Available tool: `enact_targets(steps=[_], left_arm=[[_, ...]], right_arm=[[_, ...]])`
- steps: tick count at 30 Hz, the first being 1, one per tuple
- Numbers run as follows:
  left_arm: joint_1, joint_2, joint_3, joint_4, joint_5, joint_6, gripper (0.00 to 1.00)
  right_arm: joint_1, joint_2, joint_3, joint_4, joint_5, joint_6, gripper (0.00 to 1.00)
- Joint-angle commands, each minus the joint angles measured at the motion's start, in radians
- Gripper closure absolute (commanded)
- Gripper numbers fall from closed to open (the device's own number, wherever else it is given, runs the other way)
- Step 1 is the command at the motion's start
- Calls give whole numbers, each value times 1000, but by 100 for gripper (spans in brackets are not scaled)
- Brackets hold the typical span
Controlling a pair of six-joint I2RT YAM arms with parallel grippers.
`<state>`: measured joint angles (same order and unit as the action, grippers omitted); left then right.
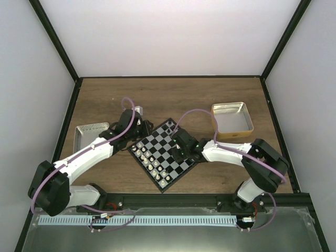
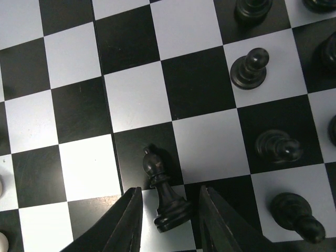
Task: Set up the chess pieces on the board
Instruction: Pick up the chess piece from the chessboard.
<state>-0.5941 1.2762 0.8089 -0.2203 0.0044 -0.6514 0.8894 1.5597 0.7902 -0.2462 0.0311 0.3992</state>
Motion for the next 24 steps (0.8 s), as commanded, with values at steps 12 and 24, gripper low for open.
enact_targets(steps=[12, 24], left_arm=[[5, -25, -38, 62, 76, -38, 51], [5, 3, -162, 378, 581, -240, 44]], right_arm=[[17, 28, -11, 21, 92, -5, 83], [16, -295, -202, 346, -22, -17, 88]])
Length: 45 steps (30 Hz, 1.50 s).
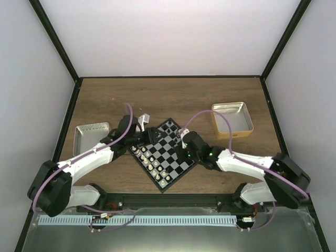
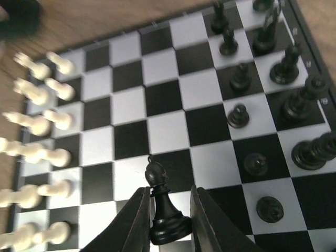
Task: Set up the chess pieces on the board
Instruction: Pick up the chess piece from the chessboard, then place the chess piece on the chessboard.
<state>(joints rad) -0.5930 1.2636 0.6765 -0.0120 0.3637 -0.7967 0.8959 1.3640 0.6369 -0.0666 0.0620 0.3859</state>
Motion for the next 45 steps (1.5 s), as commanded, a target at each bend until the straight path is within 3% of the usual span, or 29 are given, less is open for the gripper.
enact_targets(steps=[1, 11, 17, 30, 32, 36, 38, 45], left_arm=[[4, 16, -36, 209, 249, -113, 44], [-6, 40, -96, 407, 404, -224, 45], [-14, 72, -90, 438, 418, -242, 54], [-36, 112, -72, 457, 453, -242, 95], [-36, 107, -69, 454, 446, -234, 96], [-36, 96, -46, 376, 380, -161, 96], [-37, 92, -18, 286, 313, -87, 96], [-102, 164, 155, -24, 28, 182, 96]], right_arm=[[10, -126, -66, 193, -63, -7, 88], [9, -275, -151, 322, -103, 6, 87], [9, -304, -162, 345, -114, 6, 87], [10, -310, -166, 329, -96, 14, 86], [10, -314, -165, 316, -78, 30, 80], [9, -338, -152, 235, 20, 77, 54], [9, -366, -149, 193, 98, 106, 46], [-8, -451, -116, -54, 447, 311, 33]])
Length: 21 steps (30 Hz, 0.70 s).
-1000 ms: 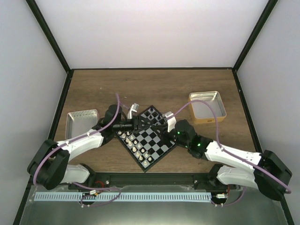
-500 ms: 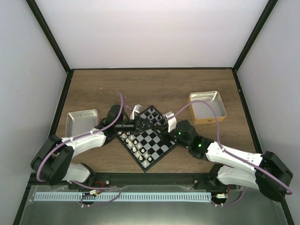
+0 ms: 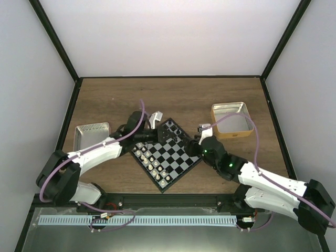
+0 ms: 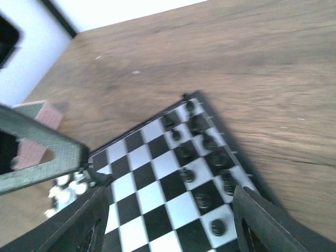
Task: Set up the chess pieces on the board
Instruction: Place the chess piece on the chessboard.
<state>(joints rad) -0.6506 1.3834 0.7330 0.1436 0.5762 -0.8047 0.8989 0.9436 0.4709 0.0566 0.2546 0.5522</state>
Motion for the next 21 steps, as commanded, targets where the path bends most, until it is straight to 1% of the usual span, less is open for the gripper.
enact_targets(steps=[1, 4, 7, 10, 13, 17, 21], left_arm=[[-66, 62, 140, -209, -228, 216, 96], [-132, 127, 237, -283, -357, 278, 96], [-192, 209, 327, -344, -478, 321, 96], [-236, 283, 416, -401, -566, 352, 96], [-274, 347, 494, -458, -633, 375, 96], [-308, 427, 565, -499, -678, 378, 96], [-334, 488, 608, -504, -701, 377, 96]], right_arm=[[-22, -29, 61, -230, 288, 186, 33], [-82, -19, 89, -389, 347, 349, 33], [-179, -39, 78, -493, 331, 455, 32], [-223, -101, 38, -502, 312, 491, 31], [-237, -169, 0, -514, 316, 520, 31], [-242, -225, -29, -517, 326, 534, 32], [-244, -225, -39, -515, 325, 536, 31]])
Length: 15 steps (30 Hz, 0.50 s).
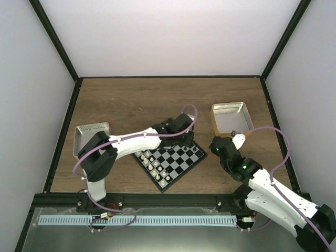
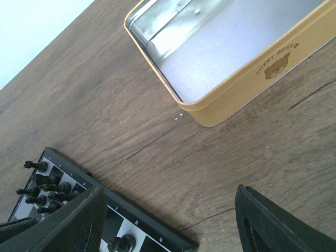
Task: Set up the chess pieces on the board
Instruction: Place the chess piece on the chessboard.
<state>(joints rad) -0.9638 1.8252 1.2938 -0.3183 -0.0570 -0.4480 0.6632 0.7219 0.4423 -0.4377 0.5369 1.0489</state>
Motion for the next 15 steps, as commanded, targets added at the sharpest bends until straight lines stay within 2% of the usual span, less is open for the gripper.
enact_targets(steps=[1, 7, 15], left_arm=[[-26, 58, 55, -42, -75, 13, 96], [-40, 106, 68, -33, -105, -80, 95], [-54, 157, 96, -26, -125, -86, 93]], right_arm=[[-8, 2, -11, -19, 42, 38, 31], [-8, 14, -17, -8, 38, 29, 31], [-10, 15, -25, 2, 32, 20, 30]])
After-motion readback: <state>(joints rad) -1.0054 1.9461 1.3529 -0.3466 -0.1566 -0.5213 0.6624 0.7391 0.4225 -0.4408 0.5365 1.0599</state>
